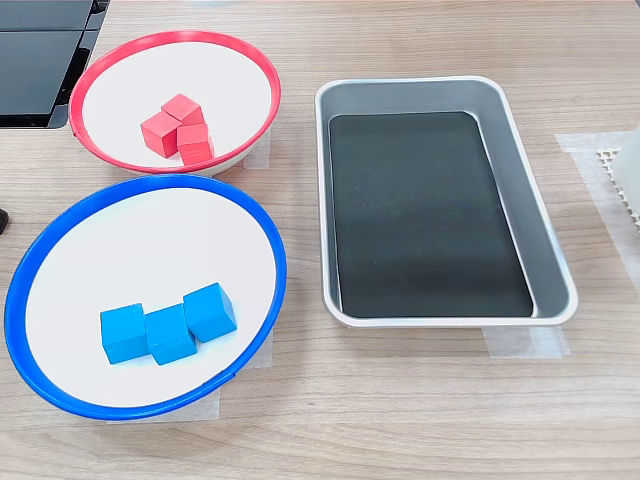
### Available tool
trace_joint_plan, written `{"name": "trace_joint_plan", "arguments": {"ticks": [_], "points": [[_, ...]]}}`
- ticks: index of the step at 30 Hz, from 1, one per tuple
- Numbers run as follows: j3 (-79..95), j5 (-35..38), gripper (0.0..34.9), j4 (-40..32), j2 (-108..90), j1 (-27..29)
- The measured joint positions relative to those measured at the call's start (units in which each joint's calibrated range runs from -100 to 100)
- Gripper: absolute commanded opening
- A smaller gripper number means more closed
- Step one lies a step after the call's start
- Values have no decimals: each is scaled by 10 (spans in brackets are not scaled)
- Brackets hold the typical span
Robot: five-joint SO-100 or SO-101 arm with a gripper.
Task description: Relocate any red block in the blue dish to the red dish, correcting any misplacement.
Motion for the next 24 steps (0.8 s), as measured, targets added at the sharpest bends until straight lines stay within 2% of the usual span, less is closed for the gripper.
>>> {"name": "trace_joint_plan", "arguments": {"ticks": [4,13,19,24], "points": [[151,-21,4,-19,-150,-23],[329,-48,4,-7,-353,-47],[402,-63,4,29,-451,-42],[445,-67,4,91,-522,-42]]}}
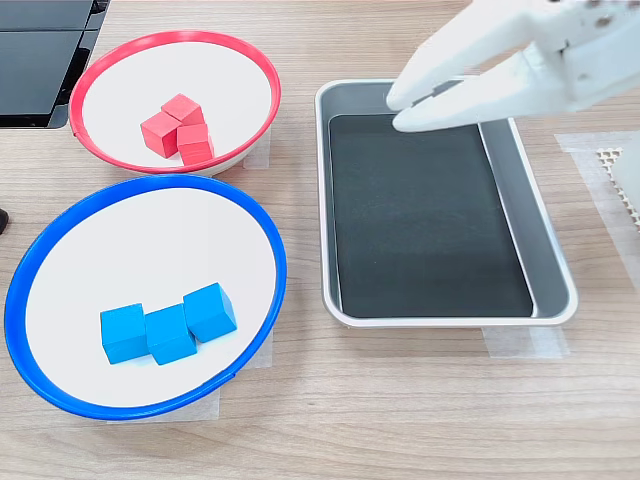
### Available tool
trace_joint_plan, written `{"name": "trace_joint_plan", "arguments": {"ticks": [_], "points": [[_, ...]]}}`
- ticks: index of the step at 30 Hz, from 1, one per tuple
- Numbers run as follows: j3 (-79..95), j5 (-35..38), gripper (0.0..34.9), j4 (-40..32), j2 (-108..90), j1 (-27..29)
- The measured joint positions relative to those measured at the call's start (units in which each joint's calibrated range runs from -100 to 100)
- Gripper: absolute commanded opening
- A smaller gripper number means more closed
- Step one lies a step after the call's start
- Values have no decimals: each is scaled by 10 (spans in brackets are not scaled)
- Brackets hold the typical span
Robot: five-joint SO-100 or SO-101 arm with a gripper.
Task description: Relocate any red block in the blue dish to the red dish, correcting any misplacement.
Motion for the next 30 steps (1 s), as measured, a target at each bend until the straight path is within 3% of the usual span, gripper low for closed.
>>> {"name": "trace_joint_plan", "arguments": {"ticks": [12,30], "points": [[101,-2,4,79,-118,18],[167,-13,4,87,-130,41]]}}
